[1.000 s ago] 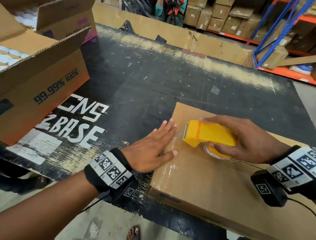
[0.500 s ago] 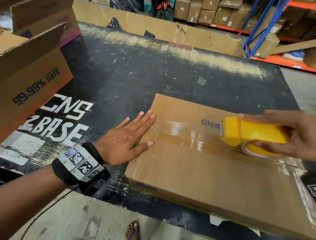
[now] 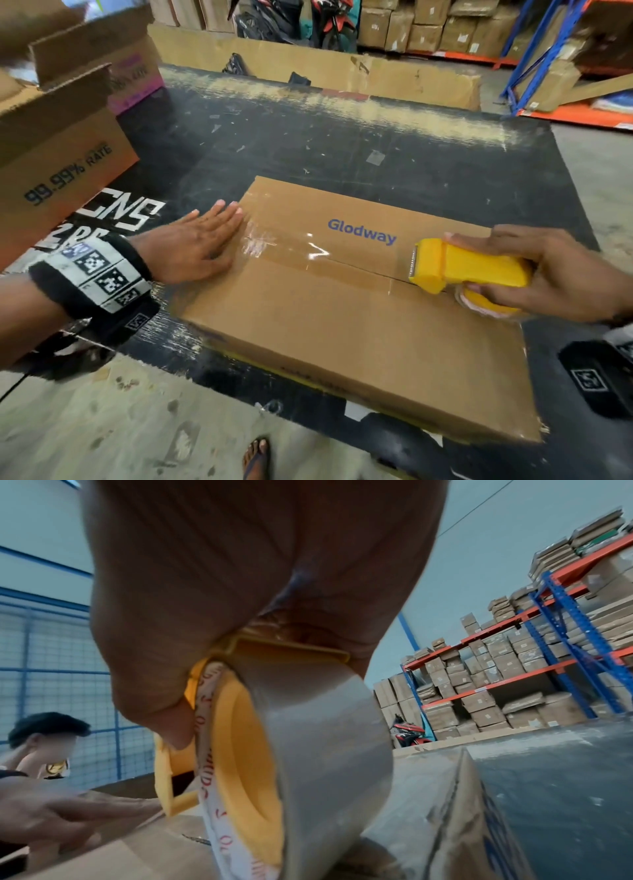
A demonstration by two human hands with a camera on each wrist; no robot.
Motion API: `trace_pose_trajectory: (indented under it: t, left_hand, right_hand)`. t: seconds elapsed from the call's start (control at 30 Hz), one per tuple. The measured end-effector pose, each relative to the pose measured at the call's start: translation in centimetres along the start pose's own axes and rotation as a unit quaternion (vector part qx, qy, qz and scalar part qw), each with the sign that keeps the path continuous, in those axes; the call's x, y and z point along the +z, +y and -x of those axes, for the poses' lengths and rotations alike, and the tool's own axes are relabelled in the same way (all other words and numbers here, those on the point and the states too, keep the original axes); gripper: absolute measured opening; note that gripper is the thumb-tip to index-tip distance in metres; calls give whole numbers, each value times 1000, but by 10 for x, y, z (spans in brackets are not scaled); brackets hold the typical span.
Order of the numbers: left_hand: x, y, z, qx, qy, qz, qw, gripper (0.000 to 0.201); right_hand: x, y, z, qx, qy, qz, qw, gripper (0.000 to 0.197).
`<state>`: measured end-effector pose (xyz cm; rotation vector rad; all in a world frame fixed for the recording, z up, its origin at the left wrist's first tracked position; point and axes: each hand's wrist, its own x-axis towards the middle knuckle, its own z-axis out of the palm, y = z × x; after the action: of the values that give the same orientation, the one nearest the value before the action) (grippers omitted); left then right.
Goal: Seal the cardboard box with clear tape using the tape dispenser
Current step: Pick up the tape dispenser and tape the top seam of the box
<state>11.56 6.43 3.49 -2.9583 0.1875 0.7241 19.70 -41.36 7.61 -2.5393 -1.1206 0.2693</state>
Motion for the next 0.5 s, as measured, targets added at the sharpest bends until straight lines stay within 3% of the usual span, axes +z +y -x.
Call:
trace_pose_trajectory:
  t: [0.1, 0.3, 0.5]
  left_hand:
    - [-21, 60, 1, 17, 16, 11, 1000, 86]
    - [-30, 178, -19, 90, 37, 15, 995, 93]
    - [-17, 218, -37, 88, -15, 38, 995, 94]
  right_hand:
    - [4, 6, 0, -19, 14, -16, 1000, 70]
    - [6, 15, -5, -34, 26, -22, 999, 67]
    - [8, 16, -11, -54, 14, 23, 998, 69]
